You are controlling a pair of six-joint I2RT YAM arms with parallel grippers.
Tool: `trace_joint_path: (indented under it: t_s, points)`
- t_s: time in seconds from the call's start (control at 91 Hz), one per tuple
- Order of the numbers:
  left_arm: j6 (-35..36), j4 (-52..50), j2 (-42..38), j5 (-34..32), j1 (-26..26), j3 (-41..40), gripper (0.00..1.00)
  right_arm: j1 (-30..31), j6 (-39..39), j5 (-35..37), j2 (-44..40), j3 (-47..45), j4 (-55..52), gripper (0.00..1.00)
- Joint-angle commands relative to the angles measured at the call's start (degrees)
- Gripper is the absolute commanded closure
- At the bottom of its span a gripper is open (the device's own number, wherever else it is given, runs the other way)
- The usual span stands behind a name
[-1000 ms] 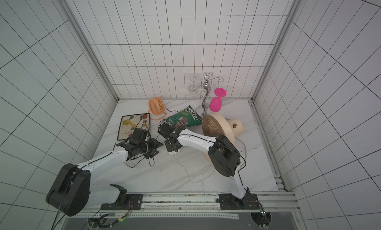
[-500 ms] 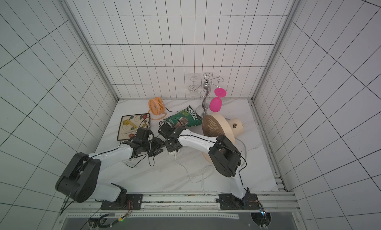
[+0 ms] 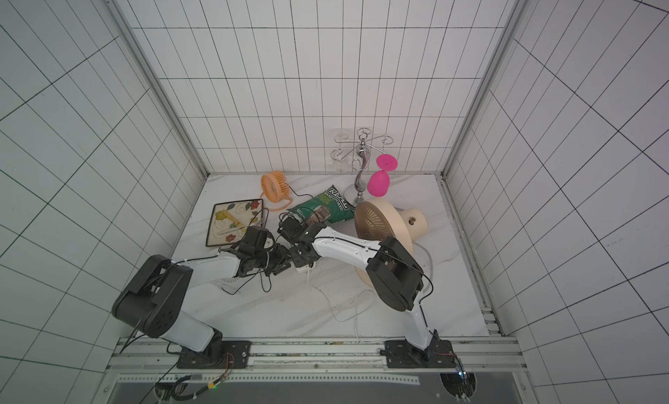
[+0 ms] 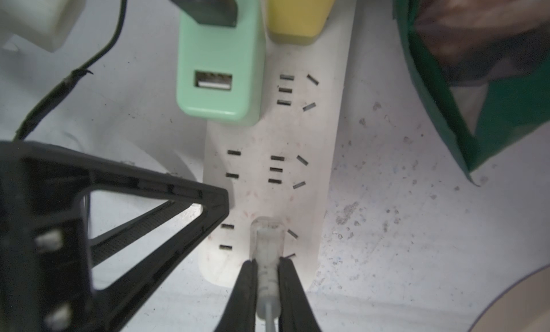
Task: Unplug the desk fan from the power strip
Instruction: Remove the plug from the socket.
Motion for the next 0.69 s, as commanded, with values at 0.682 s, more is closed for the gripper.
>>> trace_joint_path:
  t_s: [0.682]
  points:
    - [2.03, -18.27, 10.62, -10.42, -2.74, 6.74, 0.58, 0.61, -1.17, 5.42, -6.60, 3.55, 1.43, 1.00]
